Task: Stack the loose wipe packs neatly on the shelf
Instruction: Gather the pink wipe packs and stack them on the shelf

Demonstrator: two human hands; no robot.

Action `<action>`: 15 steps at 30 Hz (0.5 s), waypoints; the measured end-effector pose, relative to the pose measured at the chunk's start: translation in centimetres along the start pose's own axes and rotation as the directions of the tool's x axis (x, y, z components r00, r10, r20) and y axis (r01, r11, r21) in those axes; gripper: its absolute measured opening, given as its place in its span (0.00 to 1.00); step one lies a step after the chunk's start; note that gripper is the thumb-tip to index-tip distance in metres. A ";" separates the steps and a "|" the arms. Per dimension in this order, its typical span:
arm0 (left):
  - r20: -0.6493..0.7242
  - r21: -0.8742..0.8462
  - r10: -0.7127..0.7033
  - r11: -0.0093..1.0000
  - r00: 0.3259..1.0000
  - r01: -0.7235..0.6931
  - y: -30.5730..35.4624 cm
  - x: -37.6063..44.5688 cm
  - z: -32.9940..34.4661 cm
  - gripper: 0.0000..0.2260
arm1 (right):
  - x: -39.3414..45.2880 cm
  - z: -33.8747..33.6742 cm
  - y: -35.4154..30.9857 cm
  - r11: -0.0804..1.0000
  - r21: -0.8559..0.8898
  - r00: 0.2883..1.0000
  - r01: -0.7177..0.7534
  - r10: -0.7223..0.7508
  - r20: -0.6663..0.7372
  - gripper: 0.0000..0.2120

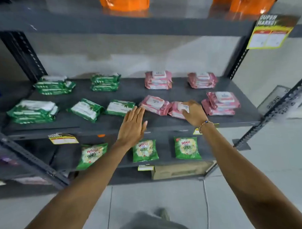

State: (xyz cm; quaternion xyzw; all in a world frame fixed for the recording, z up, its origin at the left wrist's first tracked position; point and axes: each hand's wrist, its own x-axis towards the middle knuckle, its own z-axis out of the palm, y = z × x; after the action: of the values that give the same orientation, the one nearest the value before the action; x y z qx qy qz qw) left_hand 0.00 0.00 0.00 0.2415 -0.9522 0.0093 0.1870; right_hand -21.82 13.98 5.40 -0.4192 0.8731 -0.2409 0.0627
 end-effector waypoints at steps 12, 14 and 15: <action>0.157 0.000 -0.126 0.992 0.980 0.127 2.2 -0.6 6.9 0.27 | 4.8 0.6 6.1 0.978 -0.210 0.936 -0.008 0.081 0.342 0.48; 0.145 -0.021 -0.164 0.985 0.976 0.169 2.2 -0.1 6.8 0.26 | 5.3 0.3 6.4 0.965 -0.256 0.934 -0.050 0.136 0.331 0.44; 0.143 -0.020 -0.178 0.983 0.974 0.182 2.2 0.1 6.7 0.26 | 5.2 0.1 6.2 0.961 -0.258 0.939 -0.101 0.178 0.296 0.41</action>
State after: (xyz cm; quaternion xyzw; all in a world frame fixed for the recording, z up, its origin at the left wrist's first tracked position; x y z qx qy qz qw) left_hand -3.46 1.20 -6.05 0.3237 -0.9372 -0.0406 0.1232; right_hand -29.51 13.27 2.82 -0.3934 0.9020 -0.0587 0.1678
